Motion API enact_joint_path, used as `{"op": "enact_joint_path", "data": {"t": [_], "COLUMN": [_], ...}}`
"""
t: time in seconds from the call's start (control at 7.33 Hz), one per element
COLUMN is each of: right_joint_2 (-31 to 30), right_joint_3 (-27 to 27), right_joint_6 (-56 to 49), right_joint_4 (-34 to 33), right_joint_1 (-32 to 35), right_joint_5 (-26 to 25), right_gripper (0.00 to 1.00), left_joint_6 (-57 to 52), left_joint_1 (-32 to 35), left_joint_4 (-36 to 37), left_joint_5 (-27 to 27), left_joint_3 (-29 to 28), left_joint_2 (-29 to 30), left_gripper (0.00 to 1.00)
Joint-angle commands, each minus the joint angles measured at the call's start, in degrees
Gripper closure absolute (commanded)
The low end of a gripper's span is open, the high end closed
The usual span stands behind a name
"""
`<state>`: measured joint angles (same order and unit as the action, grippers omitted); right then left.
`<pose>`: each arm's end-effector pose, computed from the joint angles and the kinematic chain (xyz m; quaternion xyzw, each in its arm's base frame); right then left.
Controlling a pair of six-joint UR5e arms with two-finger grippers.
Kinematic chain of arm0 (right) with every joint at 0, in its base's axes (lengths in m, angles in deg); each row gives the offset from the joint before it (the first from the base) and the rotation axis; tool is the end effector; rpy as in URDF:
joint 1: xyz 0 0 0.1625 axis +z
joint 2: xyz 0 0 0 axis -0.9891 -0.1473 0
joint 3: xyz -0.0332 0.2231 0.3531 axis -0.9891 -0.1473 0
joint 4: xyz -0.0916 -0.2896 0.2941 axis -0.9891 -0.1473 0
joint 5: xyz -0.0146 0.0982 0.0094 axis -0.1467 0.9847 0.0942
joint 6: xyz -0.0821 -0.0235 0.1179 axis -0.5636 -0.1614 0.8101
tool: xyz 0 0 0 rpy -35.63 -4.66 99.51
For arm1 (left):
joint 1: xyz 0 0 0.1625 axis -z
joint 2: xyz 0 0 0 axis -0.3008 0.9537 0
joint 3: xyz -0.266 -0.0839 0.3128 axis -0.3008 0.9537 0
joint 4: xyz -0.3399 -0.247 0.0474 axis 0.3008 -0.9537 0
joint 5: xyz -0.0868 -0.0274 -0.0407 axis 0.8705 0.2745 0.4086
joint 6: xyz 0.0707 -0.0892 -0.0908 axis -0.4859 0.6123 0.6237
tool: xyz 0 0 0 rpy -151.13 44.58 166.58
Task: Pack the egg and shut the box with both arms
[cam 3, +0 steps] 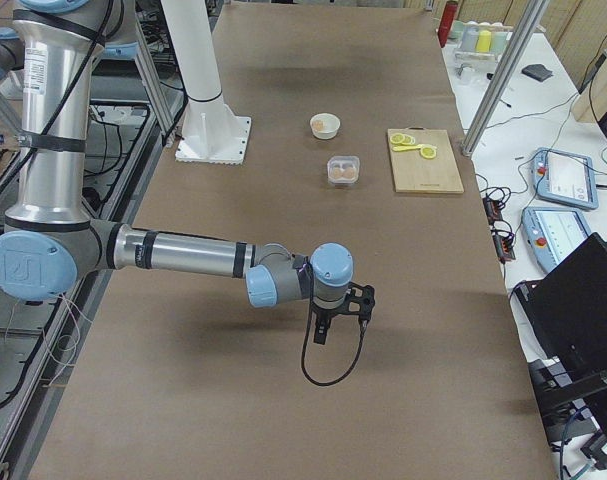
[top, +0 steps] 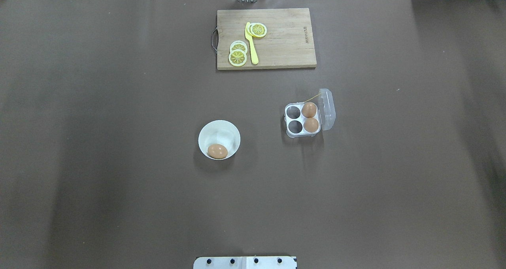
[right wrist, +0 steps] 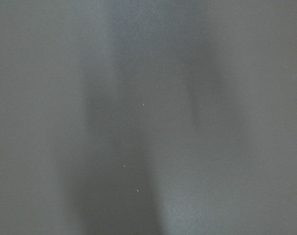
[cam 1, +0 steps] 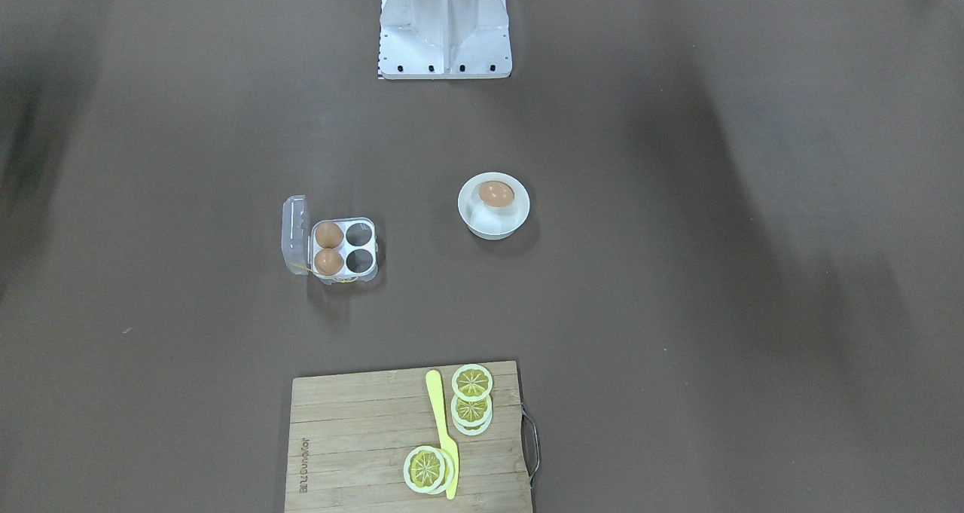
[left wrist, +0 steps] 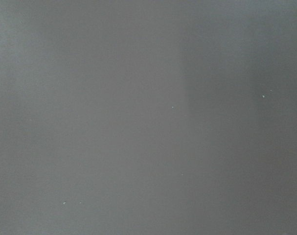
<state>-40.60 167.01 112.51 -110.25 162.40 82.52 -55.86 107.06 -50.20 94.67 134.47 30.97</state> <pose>-0.0460 -0.4552 0.7015 -0.0300 -0.4049 0.0794 0.9104 -0.0222 -0.4368 0.7045 0.0840 0.4046 0.0303 0.9101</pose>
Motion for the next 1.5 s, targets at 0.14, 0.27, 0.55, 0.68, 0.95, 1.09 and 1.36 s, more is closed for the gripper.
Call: {"op": "enact_joint_path", "data": {"t": [0.14, 0.27, 0.55, 0.68, 0.95, 1.09, 1.36], "right_joint_2": [-2.1, -1.9, -1.7, -2.3, -4.0, -4.0, -3.4], "right_joint_3": [0.6, 2.2, 2.3, 2.7, 4.1, 4.4, 3.9], "right_joint_6": [-1.5, -1.5, -3.7, -6.6, -8.8, -8.8, -8.8], "right_joint_4": [-0.4, -0.2, -0.1, 0.2, 0.3, 0.3, 0.4], "right_joint_1": [1.7, 1.8, -0.2, -0.1, -0.1, -0.1, -0.1], "right_joint_5": [2.0, 0.8, -5.1, -2.1, 3.3, 4.3, 4.1], "right_gripper": [0.0, 0.0, 0.0, 0.0, 0.0, 0.0, 0.0], "left_joint_6": [-0.3, 0.3, 3.2, 4.3, 4.8, 6.6, 8.4], "left_joint_1": [-0.1, -0.1, -0.2, -0.1, 0.0, -0.3, -0.3], "left_joint_4": [-0.7, -4.7, -6.1, -6.1, -6.5, -6.5, -5.9], "left_joint_5": [-0.6, -0.4, -0.5, -1.0, -0.3, -0.2, 4.0], "left_joint_3": [-1.1, -0.4, -1.0, 1.0, 1.5, 1.9, 2.8], "left_joint_2": [-1.5, -3.0, -3.0, -3.2, -3.1, -2.3, -1.7], "left_gripper": [0.02, 0.02, 0.02, 0.02, 0.02, 0.02, 0.03]}}
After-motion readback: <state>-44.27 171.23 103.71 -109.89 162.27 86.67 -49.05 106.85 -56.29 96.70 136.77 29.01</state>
